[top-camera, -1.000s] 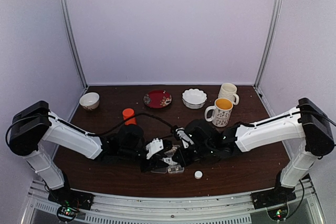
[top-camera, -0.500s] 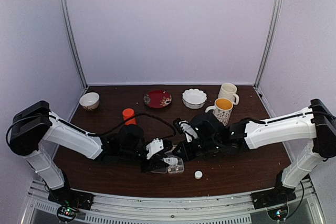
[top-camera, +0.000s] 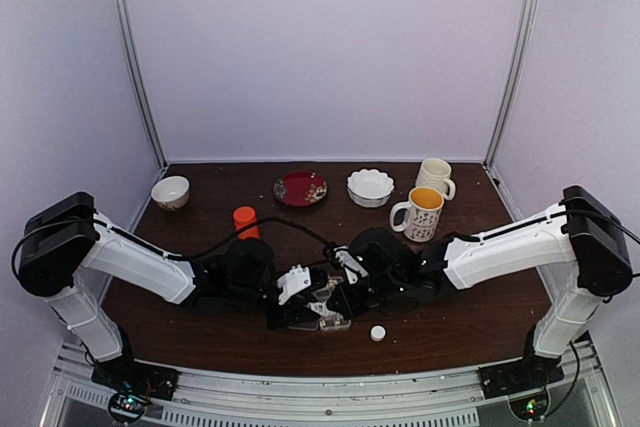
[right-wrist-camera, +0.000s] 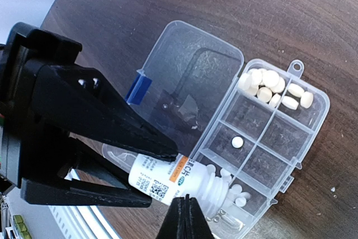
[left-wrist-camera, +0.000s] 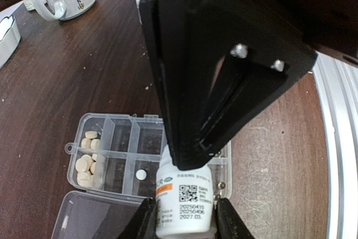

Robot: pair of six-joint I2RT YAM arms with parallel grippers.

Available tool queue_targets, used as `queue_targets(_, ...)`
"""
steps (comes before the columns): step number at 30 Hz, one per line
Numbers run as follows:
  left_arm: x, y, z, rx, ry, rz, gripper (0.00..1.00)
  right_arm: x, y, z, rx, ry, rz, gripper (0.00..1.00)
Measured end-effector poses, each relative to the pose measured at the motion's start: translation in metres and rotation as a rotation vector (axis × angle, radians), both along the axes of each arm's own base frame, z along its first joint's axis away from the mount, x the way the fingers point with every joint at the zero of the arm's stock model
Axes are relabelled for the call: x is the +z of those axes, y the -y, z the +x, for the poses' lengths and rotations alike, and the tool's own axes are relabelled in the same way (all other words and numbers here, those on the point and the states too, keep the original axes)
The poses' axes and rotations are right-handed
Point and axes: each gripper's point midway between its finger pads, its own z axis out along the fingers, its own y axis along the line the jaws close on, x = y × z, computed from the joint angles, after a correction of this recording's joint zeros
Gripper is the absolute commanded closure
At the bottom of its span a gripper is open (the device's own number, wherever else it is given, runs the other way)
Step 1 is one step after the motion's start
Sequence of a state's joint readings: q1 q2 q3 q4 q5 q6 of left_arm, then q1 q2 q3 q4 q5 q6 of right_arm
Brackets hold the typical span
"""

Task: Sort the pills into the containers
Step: Pour the pill into the compartment of the pill container, then pick up the lid of the pill bottle from the center of the board.

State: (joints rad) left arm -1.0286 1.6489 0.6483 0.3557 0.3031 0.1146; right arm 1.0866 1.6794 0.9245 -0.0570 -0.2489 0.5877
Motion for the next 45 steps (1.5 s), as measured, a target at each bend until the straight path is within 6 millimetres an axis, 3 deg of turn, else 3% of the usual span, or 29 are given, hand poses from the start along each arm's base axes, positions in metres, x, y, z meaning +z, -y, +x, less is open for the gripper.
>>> queue_targets(5,0.001,0.001,0.0,-0.001,0.002,-0.004,1.0,0.003,0.002,0.0,-0.003,0.002,-0.001,1.0)
queue_targets(9,0.004,0.003,0.001,-0.002,0.01,-0.018,1.0,0.024,0.007,0.005,-0.021,0.035,0.031,0.99)
queue_targets(12,0.005,0.003,0.001,-0.001,0.013,-0.023,1.0,0.045,0.014,0.007,-0.034,0.068,0.061,0.93)
queue_targets(15,0.008,0.005,0.002,-0.001,0.02,-0.034,1.0,0.05,0.024,0.006,-0.043,0.085,0.054,0.84)
queue_targets(22,0.019,-0.001,0.0,0.003,0.042,-0.066,1.0,-0.005,0.079,-0.015,-0.05,0.035,-0.152,0.61)
queue_targets(27,0.031,-0.003,0.0,0.01,0.069,-0.103,1.0,-0.023,0.109,-0.027,-0.042,0.008,-0.275,0.55)
queue_targets(34,0.049,-0.009,0.0,0.03,0.112,-0.172,1.0,-0.032,0.114,-0.038,0.011,-0.012,-0.377,0.46)
queue_targets(40,0.069,-0.024,-0.002,0.074,0.152,-0.259,1.0,-0.035,0.102,-0.041,0.044,-0.007,-0.422,0.46)
queue_targets(45,0.102,-0.039,-0.005,0.116,0.203,-0.374,1.0,-0.043,0.103,-0.041,0.055,-0.011,-0.467,0.49)
